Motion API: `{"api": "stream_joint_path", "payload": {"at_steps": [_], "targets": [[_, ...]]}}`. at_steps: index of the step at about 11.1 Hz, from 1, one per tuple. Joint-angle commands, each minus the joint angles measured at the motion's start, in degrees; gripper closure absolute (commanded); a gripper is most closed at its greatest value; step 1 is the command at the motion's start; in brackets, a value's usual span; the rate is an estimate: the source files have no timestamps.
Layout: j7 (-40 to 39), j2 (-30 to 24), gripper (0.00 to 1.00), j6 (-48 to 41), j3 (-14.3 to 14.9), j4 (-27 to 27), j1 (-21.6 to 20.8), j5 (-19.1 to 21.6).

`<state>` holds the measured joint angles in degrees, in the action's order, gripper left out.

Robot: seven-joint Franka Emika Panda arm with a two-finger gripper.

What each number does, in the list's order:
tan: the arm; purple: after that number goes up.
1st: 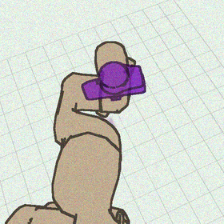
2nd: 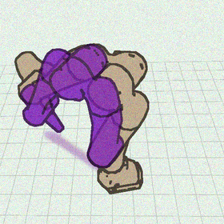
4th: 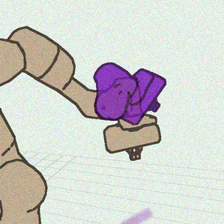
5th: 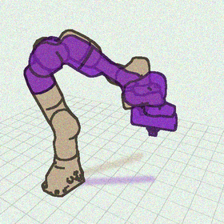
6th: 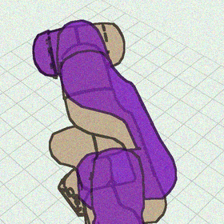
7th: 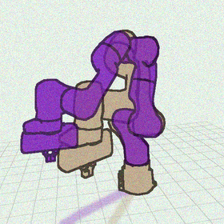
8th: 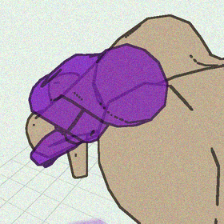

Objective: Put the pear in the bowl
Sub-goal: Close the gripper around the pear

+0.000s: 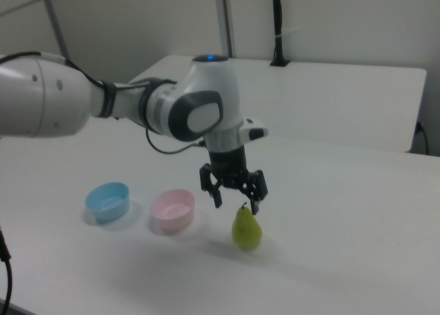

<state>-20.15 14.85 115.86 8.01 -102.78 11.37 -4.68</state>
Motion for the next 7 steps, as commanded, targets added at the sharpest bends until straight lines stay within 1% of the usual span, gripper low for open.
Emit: {"api": "stream_joint_path", "payload": {"at_steps": [1, 3, 4, 6, 7], "targets": [[-1.82, 2.28, 0.01, 5.16, -0.01, -1.98, 0.14, -2.43], [-1.73, 4.13, 0.04, 7.09, -0.01, -2.07, 0.14, -2.97], [-1.73, 5.09, 0.10, 8.14, -0.01, -2.16, 0.06, -2.97], [-1.73, 5.45, 0.25, 9.90, -0.10, -2.33, 0.05, -2.97], [-1.73, 5.98, 0.30, 10.52, -0.01, -2.42, -0.03, -2.97]]}}
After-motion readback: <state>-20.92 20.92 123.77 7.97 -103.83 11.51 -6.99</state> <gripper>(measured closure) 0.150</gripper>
